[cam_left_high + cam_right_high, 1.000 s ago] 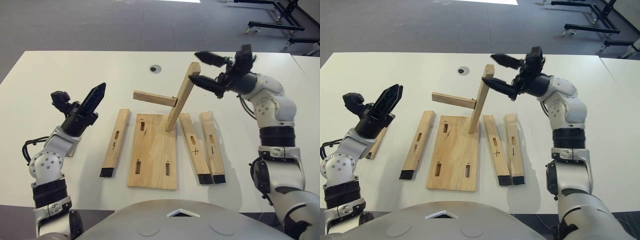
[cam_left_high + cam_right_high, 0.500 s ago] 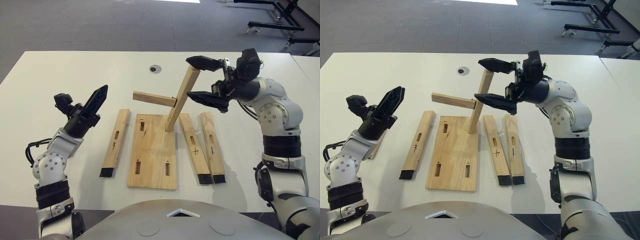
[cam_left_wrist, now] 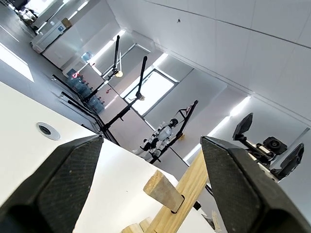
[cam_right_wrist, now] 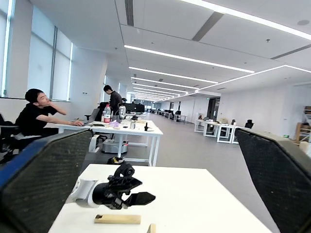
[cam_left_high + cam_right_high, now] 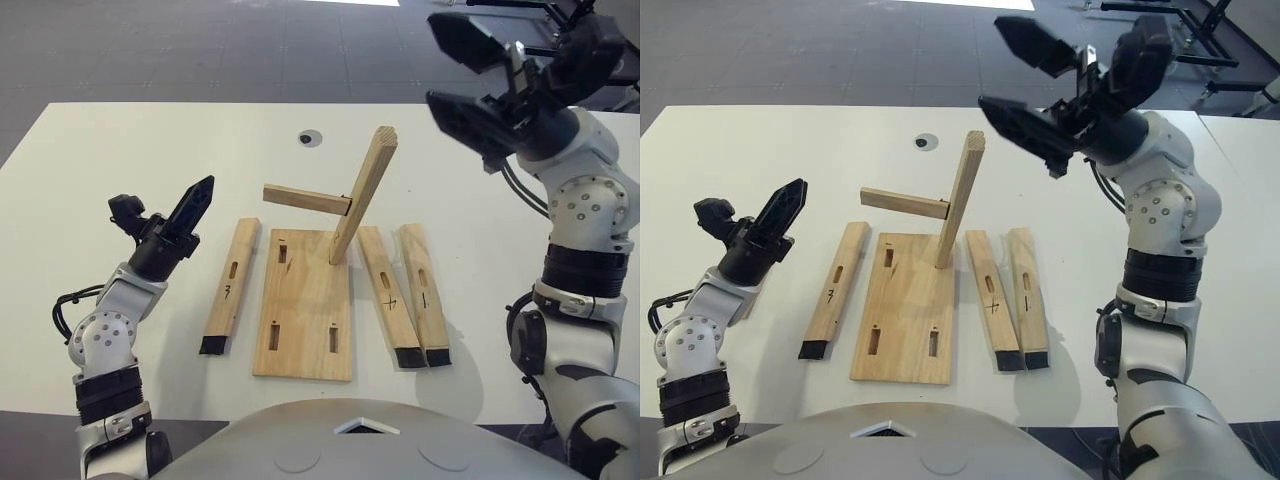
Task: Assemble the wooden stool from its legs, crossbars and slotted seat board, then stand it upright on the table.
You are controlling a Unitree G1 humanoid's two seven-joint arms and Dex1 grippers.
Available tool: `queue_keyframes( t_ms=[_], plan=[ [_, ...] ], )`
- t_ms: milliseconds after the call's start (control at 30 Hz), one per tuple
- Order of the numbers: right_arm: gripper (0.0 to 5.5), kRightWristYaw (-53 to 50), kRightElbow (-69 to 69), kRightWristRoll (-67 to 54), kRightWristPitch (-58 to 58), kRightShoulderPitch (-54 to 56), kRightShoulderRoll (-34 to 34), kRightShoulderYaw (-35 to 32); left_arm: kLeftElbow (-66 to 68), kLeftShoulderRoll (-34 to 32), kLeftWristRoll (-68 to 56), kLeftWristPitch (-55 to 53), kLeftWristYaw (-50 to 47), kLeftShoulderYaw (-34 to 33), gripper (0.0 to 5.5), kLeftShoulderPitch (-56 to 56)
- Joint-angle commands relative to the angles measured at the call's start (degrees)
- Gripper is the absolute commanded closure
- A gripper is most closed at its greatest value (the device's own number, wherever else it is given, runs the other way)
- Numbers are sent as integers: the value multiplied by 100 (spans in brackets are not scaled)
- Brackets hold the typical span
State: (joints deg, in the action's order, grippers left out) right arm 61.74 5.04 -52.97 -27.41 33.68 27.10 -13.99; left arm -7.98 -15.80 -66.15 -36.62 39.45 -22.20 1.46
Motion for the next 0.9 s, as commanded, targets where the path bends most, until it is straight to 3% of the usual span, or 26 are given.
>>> queue_keyframes(
  t_ms=[33, 533, 800, 900],
  plan=[
    [12, -1167, 134, 126, 284, -104, -437, -343, 133, -79, 447, 355, -43, 36, 185, -343],
    [12, -4629, -439, 2642, 1442, -549, -1692, 78, -1019, -173, 1529, 1223, -524, 9, 185, 212],
    [12, -5201, -1488, 3268, 1449, -465, -1593, 48, -965, -179, 2210, 1507, -1419, -368, 185, 613],
    [12, -5116, -1656, 3423, 1676, -477, -1531, 115, -1112, -458, 2797, 1250, -1827, -302, 185, 1004]
  ],
)
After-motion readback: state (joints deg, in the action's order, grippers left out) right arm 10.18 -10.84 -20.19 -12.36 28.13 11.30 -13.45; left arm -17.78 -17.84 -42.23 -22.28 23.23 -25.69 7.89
